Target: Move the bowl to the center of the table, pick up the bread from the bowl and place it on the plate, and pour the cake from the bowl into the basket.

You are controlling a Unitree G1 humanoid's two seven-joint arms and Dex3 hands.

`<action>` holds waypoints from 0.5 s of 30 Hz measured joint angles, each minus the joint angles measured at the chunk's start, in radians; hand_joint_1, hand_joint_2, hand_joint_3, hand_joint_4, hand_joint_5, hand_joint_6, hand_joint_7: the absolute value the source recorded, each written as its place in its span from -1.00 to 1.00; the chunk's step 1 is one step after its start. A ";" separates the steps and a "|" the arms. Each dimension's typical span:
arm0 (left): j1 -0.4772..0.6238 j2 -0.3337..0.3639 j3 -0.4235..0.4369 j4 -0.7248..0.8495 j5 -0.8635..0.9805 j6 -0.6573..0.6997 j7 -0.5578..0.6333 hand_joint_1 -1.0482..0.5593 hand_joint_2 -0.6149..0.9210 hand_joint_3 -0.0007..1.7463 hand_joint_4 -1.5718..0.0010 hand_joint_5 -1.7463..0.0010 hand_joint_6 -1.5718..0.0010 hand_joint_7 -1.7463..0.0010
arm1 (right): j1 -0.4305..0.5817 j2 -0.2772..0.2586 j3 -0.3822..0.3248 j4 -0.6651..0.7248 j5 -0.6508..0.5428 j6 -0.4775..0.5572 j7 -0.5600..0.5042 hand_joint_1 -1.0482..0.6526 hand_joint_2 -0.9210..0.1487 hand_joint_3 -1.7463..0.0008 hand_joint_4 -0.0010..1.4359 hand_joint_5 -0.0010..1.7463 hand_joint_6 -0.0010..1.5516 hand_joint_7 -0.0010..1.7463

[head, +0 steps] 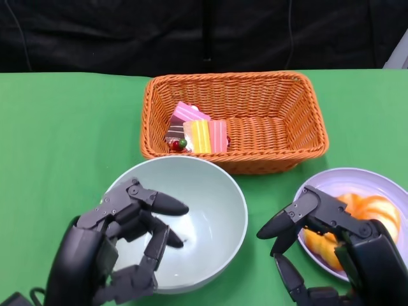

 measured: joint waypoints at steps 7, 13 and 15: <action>0.068 -0.027 -0.011 0.005 -0.012 -0.015 0.003 0.21 0.33 0.52 -0.03 -0.87 0.03 -0.54 | 0.025 0.004 0.013 0.011 0.007 -0.023 -0.010 0.07 0.09 -0.53 -0.17 0.77 -0.24 0.48; 0.079 -0.026 -0.009 0.016 -0.023 -0.048 -0.006 0.21 0.34 0.51 -0.06 -0.87 0.00 -0.53 | 0.032 0.006 0.017 0.025 0.008 -0.040 -0.011 0.08 0.12 -0.56 -0.16 0.77 -0.24 0.49; 0.077 -0.026 -0.008 0.025 -0.023 -0.066 -0.006 0.25 0.32 0.61 -0.13 -0.93 -0.05 -0.64 | 0.035 0.006 0.015 0.028 0.007 -0.048 -0.011 0.17 0.12 -0.64 -0.02 0.82 -0.11 0.52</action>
